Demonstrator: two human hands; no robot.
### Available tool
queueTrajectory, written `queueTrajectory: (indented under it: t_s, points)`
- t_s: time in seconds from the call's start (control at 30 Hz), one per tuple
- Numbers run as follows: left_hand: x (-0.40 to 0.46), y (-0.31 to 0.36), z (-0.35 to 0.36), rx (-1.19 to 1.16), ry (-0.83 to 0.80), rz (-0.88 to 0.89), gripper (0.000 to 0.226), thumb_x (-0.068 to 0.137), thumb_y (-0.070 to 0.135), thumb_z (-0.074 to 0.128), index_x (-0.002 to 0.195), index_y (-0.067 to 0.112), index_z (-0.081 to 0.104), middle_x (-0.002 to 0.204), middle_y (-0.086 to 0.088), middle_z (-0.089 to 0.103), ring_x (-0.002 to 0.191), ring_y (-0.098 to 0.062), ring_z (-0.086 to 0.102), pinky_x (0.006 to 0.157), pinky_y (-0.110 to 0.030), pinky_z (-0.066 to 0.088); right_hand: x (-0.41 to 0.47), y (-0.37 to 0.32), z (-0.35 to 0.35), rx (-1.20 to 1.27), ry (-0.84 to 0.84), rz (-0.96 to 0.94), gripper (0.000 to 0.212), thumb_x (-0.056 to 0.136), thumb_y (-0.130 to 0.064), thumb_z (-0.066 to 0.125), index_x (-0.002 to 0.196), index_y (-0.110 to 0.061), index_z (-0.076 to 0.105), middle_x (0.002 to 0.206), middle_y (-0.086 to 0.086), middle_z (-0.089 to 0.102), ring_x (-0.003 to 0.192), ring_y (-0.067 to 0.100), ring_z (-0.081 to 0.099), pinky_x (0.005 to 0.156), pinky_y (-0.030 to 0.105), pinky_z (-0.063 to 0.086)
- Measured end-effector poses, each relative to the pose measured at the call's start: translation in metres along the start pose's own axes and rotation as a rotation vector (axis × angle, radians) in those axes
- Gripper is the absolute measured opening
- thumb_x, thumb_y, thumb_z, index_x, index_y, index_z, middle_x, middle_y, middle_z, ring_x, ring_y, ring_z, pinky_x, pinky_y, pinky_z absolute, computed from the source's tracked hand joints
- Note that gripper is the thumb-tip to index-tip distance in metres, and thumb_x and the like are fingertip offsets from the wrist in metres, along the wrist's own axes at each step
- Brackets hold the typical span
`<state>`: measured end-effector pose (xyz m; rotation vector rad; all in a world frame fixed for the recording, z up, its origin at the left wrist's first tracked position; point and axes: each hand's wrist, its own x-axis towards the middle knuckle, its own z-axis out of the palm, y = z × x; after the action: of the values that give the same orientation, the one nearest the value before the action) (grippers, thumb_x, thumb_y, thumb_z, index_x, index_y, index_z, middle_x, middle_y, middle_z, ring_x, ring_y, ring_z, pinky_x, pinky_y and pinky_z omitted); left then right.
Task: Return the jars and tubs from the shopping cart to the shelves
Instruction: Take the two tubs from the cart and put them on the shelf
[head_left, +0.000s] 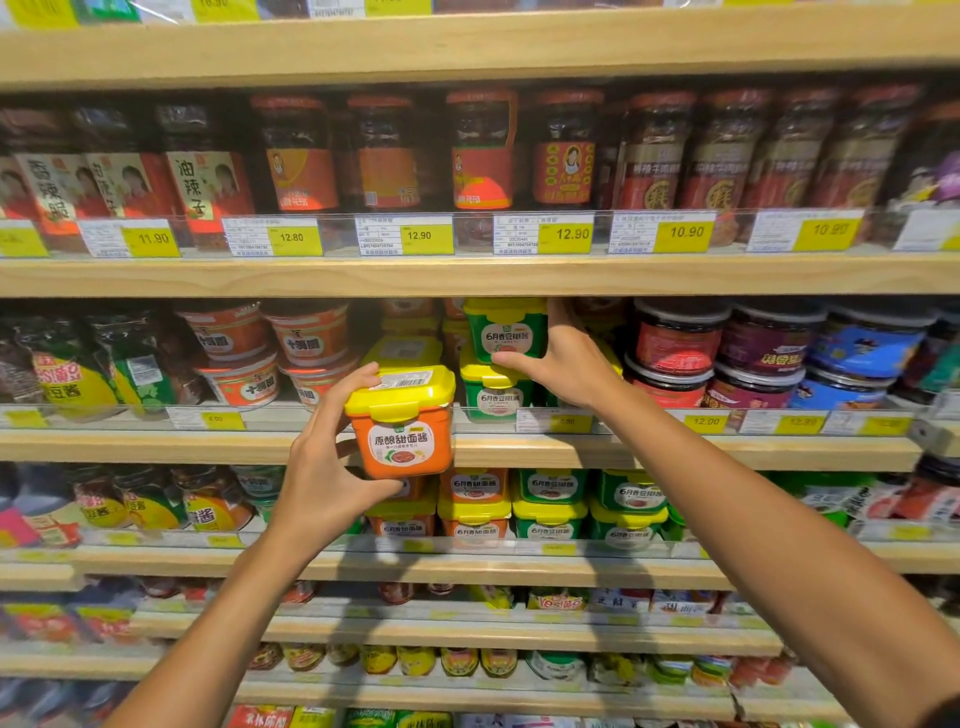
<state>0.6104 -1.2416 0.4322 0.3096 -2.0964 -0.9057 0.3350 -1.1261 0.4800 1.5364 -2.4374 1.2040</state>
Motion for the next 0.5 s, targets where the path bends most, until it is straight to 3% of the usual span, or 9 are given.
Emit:
queueTrajectory:
  t_s: [0.07,0.33,0.43,0.5]
  points:
    - [-0.001,0.000,0.000,0.021,-0.005,0.004,0.103,0.055,-0.009,0.090,0.141,0.027,0.044,0.149,0.014,0.043,0.125,-0.008,0.055,0.077,-0.017,0.057,0.000,0.000,0.003,0.055,0.027,0.015,0.051,0.082,-0.054,0.075,0.113,-0.013,0.073,0.103,-0.002,0.075,0.090,0.012,0.068,0.078,0.042,0.058]
    - [-0.010,-0.001,-0.005,0.050,0.009,0.042,0.103,0.056,-0.006,0.090,0.142,0.025,0.043,0.149,0.014,0.044,0.128,-0.011,0.054,0.085,-0.021,0.056,0.003,-0.003,0.004,0.086,-0.019,0.026,0.053,0.082,-0.053,0.075,0.119,-0.015,0.072,0.108,0.000,0.075,0.096,0.013,0.068,0.082,0.037,0.058]
    - [-0.014,-0.001,-0.005,0.054,0.017,0.058,0.102,0.057,-0.005,0.090,0.142,0.023,0.043,0.150,0.013,0.044,0.130,-0.009,0.052,0.087,-0.019,0.055,0.003,-0.005,0.002,0.072,-0.027,0.021,0.049,0.083,-0.055,0.073,0.115,-0.018,0.073,0.090,-0.006,0.074,0.081,0.008,0.066,0.066,0.027,0.052]
    - [-0.017,-0.001,-0.004,0.047,0.021,0.069,0.101,0.057,-0.005,0.090,0.142,0.022,0.043,0.150,0.013,0.044,0.129,-0.007,0.052,0.087,-0.017,0.054,0.000,-0.008,0.000,0.045,-0.023,0.000,0.036,0.085,-0.055,0.071,0.102,-0.023,0.071,0.079,-0.009,0.069,0.070,0.004,0.062,0.057,0.023,0.045]
